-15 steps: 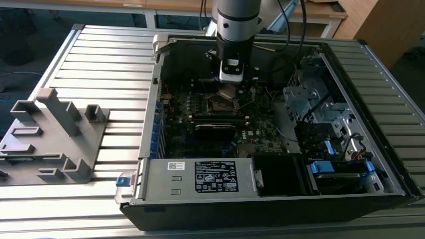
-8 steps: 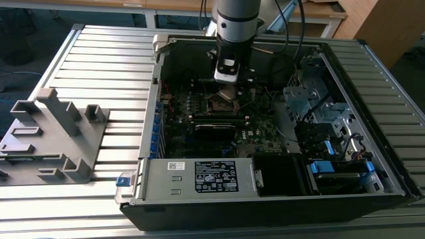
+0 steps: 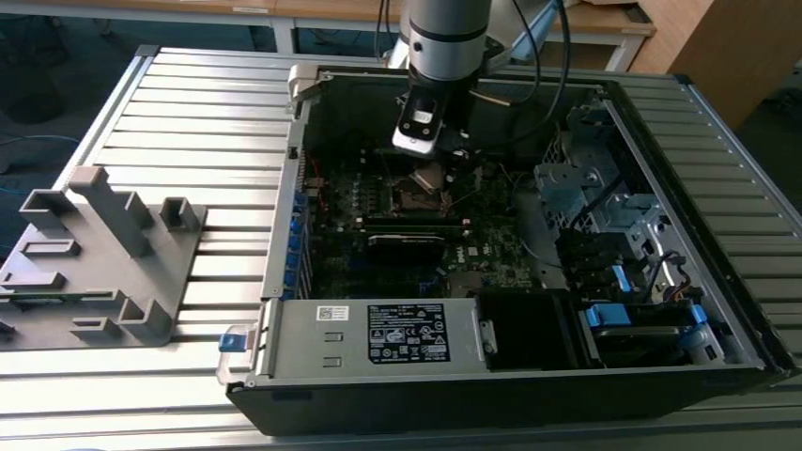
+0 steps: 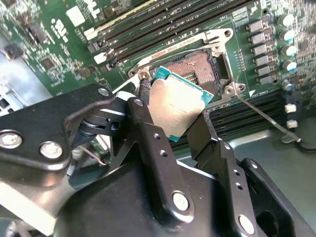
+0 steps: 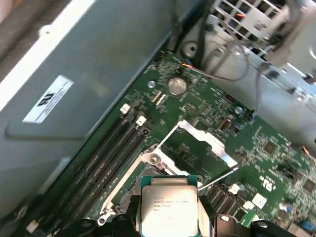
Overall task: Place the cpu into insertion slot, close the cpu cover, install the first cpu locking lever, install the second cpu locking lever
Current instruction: 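Place the cpu into insertion slot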
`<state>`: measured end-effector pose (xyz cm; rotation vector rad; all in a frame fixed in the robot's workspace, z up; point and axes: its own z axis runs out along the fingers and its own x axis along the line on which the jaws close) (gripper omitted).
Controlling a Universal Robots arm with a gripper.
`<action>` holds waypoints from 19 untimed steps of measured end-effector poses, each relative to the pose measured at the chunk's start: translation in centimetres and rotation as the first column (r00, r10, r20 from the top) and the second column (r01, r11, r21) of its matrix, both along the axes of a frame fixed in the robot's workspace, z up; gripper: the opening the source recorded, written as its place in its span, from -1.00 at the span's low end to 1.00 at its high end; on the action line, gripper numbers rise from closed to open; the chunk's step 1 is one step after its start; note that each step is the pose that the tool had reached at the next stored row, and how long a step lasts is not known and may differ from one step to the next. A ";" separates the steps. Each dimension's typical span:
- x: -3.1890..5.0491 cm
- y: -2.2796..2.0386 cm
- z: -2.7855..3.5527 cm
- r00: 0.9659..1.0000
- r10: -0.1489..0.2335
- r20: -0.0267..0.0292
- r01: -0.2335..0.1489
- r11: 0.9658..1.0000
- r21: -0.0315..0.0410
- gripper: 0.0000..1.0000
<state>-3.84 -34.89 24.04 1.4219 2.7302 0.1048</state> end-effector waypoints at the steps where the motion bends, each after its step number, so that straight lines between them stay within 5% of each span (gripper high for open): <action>1: 0.00 0.00 0.00 1.000 -0.001 0.000 0.001 1.000 0.000 0.08; 7: 0.00 0.00 0.00 1.000 -0.004 0.000 0.004 1.000 0.000 0.08; 11: 0.00 0.00 -0.04 0.998 -0.070 0.000 0.070 0.998 0.000 0.08; 15: 0.00 0.00 -0.07 0.990 -0.143 0.000 0.143 0.990 0.000 0.08; 19: 0.00 0.00 -0.11 0.977 -0.213 0.000 0.213 0.977 0.000 0.08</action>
